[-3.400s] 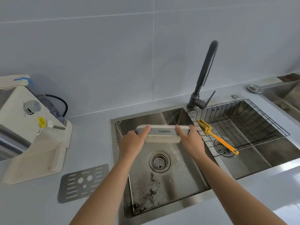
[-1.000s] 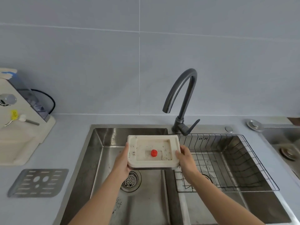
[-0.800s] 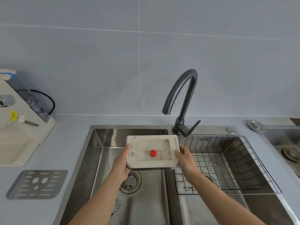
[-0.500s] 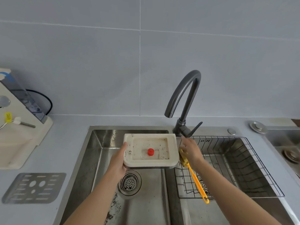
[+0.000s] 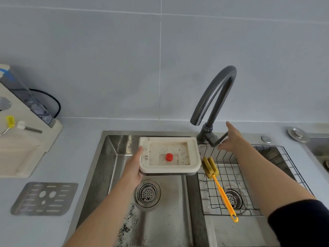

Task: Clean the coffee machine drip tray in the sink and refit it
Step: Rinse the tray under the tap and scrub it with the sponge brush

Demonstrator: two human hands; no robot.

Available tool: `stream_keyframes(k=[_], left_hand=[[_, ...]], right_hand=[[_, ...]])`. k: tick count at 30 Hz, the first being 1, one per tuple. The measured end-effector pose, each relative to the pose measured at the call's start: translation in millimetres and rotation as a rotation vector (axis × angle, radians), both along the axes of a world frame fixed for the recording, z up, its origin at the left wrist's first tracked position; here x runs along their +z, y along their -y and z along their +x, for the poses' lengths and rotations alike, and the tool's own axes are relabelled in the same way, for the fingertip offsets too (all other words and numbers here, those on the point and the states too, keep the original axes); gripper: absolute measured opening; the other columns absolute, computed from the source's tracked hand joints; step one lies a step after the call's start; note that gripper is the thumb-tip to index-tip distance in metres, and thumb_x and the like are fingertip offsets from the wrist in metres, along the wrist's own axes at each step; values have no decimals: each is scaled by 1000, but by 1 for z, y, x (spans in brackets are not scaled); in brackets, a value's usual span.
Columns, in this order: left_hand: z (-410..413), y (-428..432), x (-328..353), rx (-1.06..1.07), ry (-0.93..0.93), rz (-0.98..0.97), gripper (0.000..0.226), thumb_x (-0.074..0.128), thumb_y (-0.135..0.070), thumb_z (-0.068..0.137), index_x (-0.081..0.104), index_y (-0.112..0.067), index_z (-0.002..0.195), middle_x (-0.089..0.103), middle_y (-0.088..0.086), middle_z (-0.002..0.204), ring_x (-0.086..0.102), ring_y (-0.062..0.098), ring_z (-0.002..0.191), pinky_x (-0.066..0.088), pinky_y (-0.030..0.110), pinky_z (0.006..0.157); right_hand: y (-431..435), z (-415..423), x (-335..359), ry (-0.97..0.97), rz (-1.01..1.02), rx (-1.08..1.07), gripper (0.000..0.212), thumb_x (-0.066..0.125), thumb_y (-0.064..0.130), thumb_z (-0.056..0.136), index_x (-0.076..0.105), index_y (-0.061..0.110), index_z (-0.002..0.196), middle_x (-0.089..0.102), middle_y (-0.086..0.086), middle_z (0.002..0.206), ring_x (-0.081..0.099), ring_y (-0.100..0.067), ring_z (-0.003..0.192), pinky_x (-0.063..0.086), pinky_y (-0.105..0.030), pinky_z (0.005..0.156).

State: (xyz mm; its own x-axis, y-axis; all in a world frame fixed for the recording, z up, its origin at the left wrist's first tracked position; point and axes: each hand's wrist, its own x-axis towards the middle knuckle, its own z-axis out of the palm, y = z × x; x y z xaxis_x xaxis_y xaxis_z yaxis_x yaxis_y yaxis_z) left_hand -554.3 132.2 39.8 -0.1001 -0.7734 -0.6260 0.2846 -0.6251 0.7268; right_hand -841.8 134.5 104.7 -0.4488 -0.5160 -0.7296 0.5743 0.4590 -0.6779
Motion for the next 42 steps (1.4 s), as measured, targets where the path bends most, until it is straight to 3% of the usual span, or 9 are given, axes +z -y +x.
stream_keyframes(k=[6,9,12,19,22,27,32,38,42], left_hand=[[-4,2,3,18,-5,-5,21,51,-31,92,63,-13,92,68,9,95,65,22,86,52,36,78],[-6,1,4,17,-2,0,22,51,-32,92,62,-13,93,68,9,95,65,22,86,53,37,75],[-6,0,5,25,-11,10,23,51,-33,92,62,-13,96,68,9,97,65,23,88,53,36,71],[-5,-1,5,19,-13,20,24,51,-34,91,62,-13,94,69,9,96,65,24,90,53,36,72],[-4,-2,4,19,-12,27,23,51,-34,91,62,-14,94,69,10,97,65,25,91,53,39,76],[-4,-3,3,19,-7,29,25,51,-34,90,62,-13,97,68,10,100,64,25,93,53,39,79],[-4,-4,2,10,2,27,24,50,-34,91,62,-14,95,68,10,99,64,25,92,53,39,79],[-2,-5,0,20,7,33,26,51,-34,90,61,-13,101,68,10,100,64,25,93,53,40,82],[-1,-5,-1,9,-1,32,26,51,-35,91,62,-14,99,68,10,100,64,25,93,53,39,80]], right_hand=[[11,-4,-4,-178,114,86,45,34,28,98,27,5,137,41,-24,137,52,-41,116,48,-51,82],[10,-4,-8,-473,235,259,41,58,23,88,44,-1,119,57,-15,111,57,-21,93,50,-33,90],[15,-7,-14,-462,233,249,17,58,22,88,44,13,82,43,-1,70,52,-11,55,47,-19,56],[15,-14,-25,-709,221,353,30,54,-4,86,37,7,63,58,-21,94,63,-30,92,55,-41,81],[16,-13,-26,-635,234,278,31,59,7,86,38,6,63,50,-12,82,51,-17,71,47,-26,59],[14,-12,-32,-645,241,247,34,59,7,87,36,9,61,55,-14,92,59,-24,84,53,-34,81],[15,-12,-32,-586,234,243,20,65,6,82,45,5,80,43,-4,65,48,-15,70,36,-21,50],[13,-14,-37,-586,134,231,33,28,6,96,34,15,64,46,-11,83,49,-19,63,48,-30,61],[13,-14,-41,-473,60,130,34,28,4,96,34,14,64,54,-23,103,59,-37,103,52,-37,74]])
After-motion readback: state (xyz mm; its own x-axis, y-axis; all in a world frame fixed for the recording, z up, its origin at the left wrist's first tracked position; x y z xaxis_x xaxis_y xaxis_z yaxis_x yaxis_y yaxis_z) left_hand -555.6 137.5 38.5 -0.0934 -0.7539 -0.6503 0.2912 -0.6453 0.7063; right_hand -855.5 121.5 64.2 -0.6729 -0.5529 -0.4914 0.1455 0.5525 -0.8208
